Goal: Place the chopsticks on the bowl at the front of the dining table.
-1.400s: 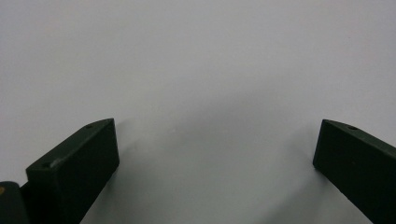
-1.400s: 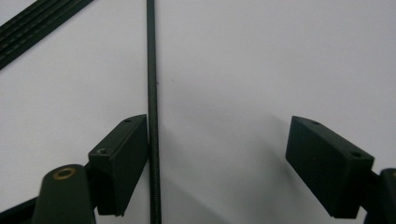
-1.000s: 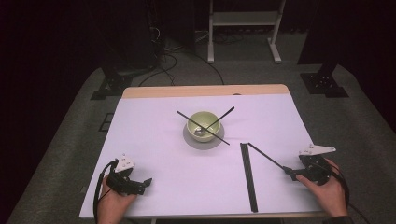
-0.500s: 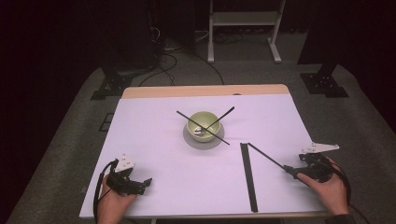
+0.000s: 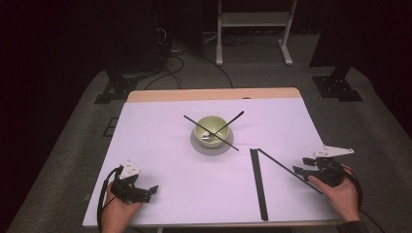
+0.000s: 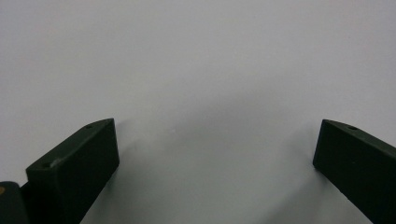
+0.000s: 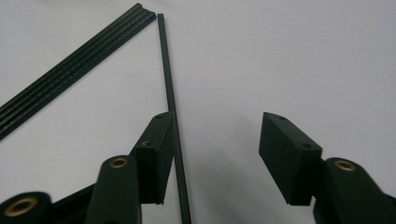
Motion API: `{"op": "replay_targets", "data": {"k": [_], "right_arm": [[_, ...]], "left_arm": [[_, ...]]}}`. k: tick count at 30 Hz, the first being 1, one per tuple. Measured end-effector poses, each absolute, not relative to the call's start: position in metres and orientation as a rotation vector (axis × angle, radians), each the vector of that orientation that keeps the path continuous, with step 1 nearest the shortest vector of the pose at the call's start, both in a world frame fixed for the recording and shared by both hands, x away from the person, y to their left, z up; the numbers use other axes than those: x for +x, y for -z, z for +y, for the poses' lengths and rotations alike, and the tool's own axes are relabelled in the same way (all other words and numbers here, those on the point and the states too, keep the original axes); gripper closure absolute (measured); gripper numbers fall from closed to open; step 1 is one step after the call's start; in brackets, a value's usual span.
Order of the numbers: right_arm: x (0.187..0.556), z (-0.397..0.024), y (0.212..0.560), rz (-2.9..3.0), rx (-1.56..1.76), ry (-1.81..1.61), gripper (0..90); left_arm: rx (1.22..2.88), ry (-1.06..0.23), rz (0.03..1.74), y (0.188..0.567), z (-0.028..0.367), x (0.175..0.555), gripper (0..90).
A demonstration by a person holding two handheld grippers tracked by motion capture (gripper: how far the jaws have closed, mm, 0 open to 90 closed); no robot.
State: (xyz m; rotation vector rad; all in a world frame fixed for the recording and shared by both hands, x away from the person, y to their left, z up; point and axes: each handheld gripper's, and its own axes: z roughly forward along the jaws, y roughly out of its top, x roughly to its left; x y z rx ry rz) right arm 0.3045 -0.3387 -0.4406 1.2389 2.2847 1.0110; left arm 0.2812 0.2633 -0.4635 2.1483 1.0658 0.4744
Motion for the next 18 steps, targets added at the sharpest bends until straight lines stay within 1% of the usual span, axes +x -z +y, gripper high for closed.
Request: {"op": "replay_targets", "data": {"k": [7, 18], "right_arm": [[0.309, -0.332, 0.439, 2.324, 1.212, -1.042, 58.6], [0.317, -0.323, 0.442, 2.383, 1.196, -1.058, 69.3]], "left_arm": [[2.148, -0.474, 1.066, 0.463, 0.263, 0.281, 0.0], [2.148, -0.474, 1.066, 0.464, 0.263, 0.281, 0.0]]}}
